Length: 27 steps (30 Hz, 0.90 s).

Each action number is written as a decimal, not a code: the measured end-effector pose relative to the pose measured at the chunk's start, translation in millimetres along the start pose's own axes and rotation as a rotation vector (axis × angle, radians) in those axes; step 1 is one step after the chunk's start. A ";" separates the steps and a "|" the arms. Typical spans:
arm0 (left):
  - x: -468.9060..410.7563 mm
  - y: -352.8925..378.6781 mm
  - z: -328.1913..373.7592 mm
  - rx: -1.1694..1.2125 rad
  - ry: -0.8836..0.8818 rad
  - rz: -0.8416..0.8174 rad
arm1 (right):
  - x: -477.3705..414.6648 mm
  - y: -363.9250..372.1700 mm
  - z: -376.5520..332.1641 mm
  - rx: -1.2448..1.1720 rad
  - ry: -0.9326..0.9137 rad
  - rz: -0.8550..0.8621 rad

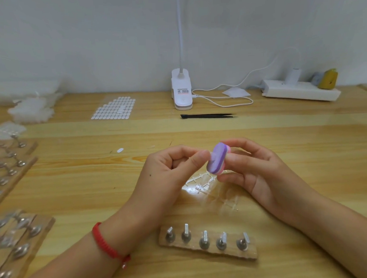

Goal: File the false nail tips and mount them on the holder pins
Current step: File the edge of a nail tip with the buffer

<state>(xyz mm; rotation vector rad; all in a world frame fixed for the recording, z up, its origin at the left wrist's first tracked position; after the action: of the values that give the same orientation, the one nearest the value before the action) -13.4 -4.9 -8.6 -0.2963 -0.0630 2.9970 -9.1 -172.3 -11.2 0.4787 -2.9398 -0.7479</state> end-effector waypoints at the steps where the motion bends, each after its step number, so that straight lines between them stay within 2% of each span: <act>1: -0.1 -0.8 -0.2 -0.020 -0.006 0.006 | 0.2 0.8 0.6 0.034 -0.008 -0.012; 7: 0.4 -1.8 0.1 -0.024 -0.016 0.010 | 2.6 2.3 2.6 0.110 -0.021 -0.032; 11: -0.4 -2.1 -2.1 0.002 -0.042 -0.012 | 0.5 -0.3 0.5 0.001 -0.038 0.030; 16: -0.2 -2.9 -1.0 -0.001 -0.043 -0.016 | 3.2 5.4 3.2 0.156 -0.054 -0.024; 20: -0.7 -3.4 -0.8 0.005 -0.057 0.011 | 2.3 0.1 1.0 0.042 -0.078 0.045; 24: -0.6 -4.0 -0.8 -0.010 -0.045 -0.004 | 5.3 7.6 4.3 0.231 -0.065 -0.021; 27: 0.2 -2.2 -0.5 0.007 -0.042 -0.012 | 2.5 1.5 2.3 0.085 -0.086 0.057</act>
<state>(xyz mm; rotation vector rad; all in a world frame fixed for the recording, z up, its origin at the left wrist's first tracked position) -13.2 -2.7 -9.0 -0.2321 -0.0587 2.9912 -12.2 -170.8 -12.6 0.3755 -3.0610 -0.6559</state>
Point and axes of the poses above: each hand's wrist, its own x-axis away from the middle knuckle, its own y-axis out of the palm, z = x × y, the point moved 2 cm from there along -x, towards the middle knuckle, and after that the axes turned 6 degrees about -x, right-handed, at the moved point
